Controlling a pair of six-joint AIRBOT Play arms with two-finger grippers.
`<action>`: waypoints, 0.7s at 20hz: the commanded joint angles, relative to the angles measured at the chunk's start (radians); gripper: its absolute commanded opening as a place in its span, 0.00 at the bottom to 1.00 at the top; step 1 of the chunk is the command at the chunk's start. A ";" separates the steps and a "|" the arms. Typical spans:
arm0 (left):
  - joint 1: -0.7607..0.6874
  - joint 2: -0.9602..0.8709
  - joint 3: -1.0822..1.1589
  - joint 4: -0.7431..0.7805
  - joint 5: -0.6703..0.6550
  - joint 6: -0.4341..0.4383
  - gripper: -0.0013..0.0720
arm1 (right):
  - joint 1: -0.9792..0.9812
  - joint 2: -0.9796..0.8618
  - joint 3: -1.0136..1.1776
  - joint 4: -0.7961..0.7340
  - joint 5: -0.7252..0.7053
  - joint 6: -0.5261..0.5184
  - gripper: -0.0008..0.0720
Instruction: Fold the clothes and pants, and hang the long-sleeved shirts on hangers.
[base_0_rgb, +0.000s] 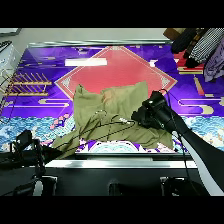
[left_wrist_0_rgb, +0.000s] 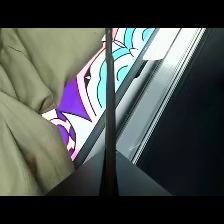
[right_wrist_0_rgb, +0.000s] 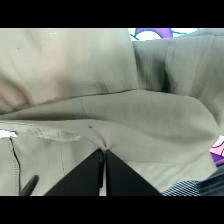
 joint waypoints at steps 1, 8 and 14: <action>-0.028 -0.002 -0.055 -0.003 0.054 0.001 0.04 | 0.000 -0.002 0.001 0.027 0.008 0.008 0.06; -0.098 -0.075 -0.128 0.002 0.145 0.062 0.04 | 0.000 0.029 0.001 0.082 0.016 -0.009 0.06; -0.148 -0.146 -0.128 -0.025 0.179 0.091 0.04 | 0.000 0.119 0.001 0.129 0.030 -0.045 0.06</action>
